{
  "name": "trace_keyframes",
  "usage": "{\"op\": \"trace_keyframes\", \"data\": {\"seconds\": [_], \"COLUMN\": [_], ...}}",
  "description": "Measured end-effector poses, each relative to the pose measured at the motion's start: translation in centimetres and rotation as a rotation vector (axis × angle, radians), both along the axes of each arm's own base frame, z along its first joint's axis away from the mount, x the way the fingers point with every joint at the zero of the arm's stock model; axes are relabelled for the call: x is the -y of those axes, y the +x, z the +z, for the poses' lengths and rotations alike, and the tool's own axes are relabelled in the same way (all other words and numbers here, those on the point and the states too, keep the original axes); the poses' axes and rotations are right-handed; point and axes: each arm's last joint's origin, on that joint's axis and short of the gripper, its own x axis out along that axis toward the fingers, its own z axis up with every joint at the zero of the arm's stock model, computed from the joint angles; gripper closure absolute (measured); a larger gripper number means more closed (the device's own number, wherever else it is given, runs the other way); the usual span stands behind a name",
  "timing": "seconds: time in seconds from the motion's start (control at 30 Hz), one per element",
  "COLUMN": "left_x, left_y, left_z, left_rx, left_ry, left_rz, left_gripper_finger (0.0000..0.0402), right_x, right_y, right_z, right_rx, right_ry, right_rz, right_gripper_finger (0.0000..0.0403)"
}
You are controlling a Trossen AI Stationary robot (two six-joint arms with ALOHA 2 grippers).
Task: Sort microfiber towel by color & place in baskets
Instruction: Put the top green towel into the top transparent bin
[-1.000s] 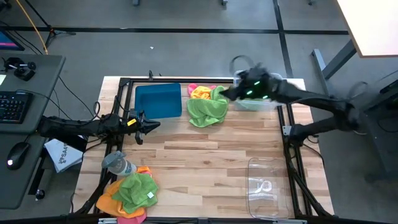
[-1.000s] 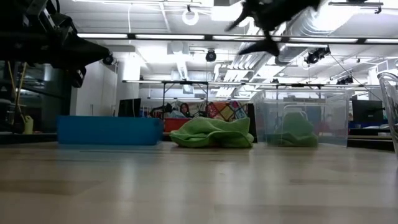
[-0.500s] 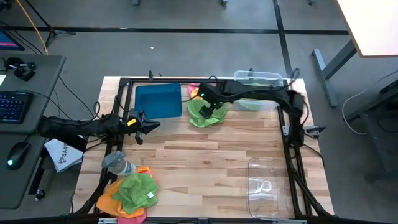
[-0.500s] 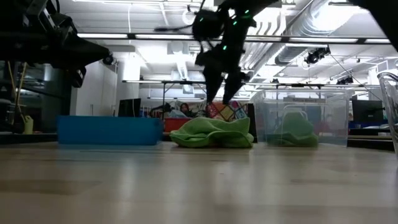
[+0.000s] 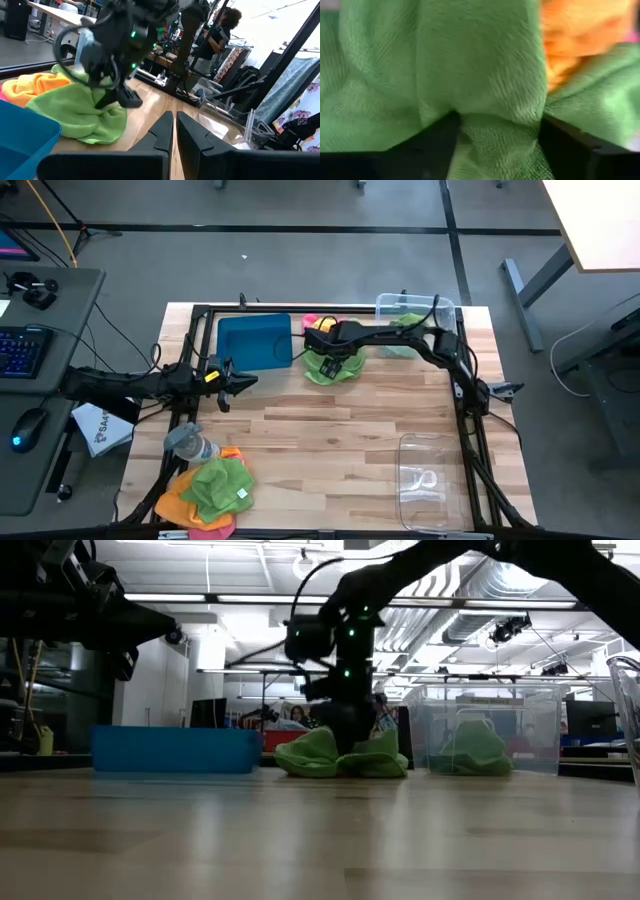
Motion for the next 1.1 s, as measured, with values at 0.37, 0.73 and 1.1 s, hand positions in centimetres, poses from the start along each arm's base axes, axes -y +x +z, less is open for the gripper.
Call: {"op": "trace_keyframes", "data": {"seconds": [0.37,0.73,1.1], "left_x": [0.0,0.0,0.0], "left_y": [0.0,0.0,0.0], "left_z": [-0.1,-0.1,-0.1], "left_rx": [-0.006,-0.009,-0.009], "left_ry": [0.0,0.0,0.0], "left_rz": [0.0,0.0,0.0], "left_gripper_finger": [0.039,0.039,0.039], "right_x": [-3.2,-2.6,-1.7], "right_y": [-3.3,-19.0,-27.3], "right_z": [15.3,30.5,29.1], "right_rx": [0.349,0.741,0.743], "right_ry": [-0.08,-0.42,-0.512], "right_rz": [0.09,-0.211,-0.531], "right_gripper_finger": [0.0376,0.0398,0.0401]}}
